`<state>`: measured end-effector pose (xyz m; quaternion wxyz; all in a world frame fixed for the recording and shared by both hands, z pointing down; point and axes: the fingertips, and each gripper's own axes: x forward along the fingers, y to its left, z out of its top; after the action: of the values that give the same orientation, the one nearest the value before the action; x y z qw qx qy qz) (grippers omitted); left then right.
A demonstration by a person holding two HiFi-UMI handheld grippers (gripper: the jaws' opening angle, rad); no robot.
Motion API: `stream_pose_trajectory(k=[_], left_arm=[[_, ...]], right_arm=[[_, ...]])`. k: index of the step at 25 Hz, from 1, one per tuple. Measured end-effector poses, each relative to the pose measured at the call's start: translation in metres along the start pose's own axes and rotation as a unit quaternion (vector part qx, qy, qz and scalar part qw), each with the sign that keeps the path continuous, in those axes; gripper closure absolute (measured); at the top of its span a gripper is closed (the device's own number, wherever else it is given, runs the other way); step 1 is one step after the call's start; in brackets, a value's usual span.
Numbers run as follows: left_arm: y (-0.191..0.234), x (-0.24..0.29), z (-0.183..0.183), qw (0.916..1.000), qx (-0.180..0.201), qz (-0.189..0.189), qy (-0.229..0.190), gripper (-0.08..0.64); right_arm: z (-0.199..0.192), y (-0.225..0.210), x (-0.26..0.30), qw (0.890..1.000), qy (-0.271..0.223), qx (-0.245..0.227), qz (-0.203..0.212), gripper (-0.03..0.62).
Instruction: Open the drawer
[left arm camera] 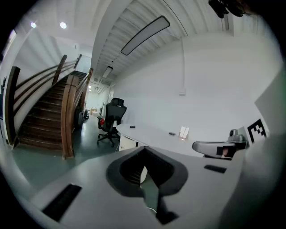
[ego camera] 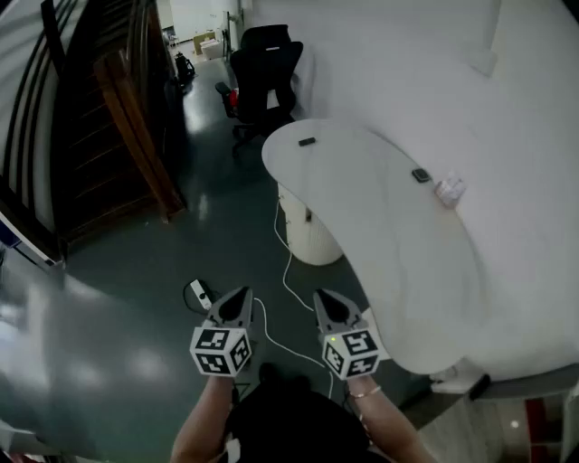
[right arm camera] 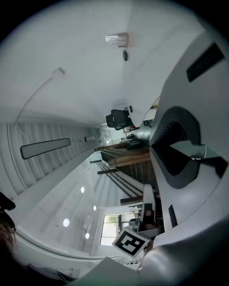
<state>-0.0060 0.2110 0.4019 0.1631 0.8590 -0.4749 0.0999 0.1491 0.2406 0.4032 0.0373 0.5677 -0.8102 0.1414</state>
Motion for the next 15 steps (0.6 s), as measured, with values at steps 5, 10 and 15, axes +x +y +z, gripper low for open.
stream_pose_trajectory(k=[5, 10, 15], left_arm=[[-0.002, 0.001, -0.001, 0.9999, 0.002, 0.010, 0.000, 0.558], [-0.006, 0.006, -0.003, 0.9998, -0.009, 0.019, -0.004, 0.558], [-0.004, 0.015, -0.001, 0.9994, -0.009, 0.033, -0.009, 0.558]], right_arm=[[-0.002, -0.003, -0.001, 1.000, -0.001, 0.002, 0.020, 0.589], [-0.009, -0.013, -0.006, 1.000, -0.003, 0.013, 0.012, 0.589], [-0.010, -0.017, -0.006, 1.000, -0.003, 0.024, 0.011, 0.589]])
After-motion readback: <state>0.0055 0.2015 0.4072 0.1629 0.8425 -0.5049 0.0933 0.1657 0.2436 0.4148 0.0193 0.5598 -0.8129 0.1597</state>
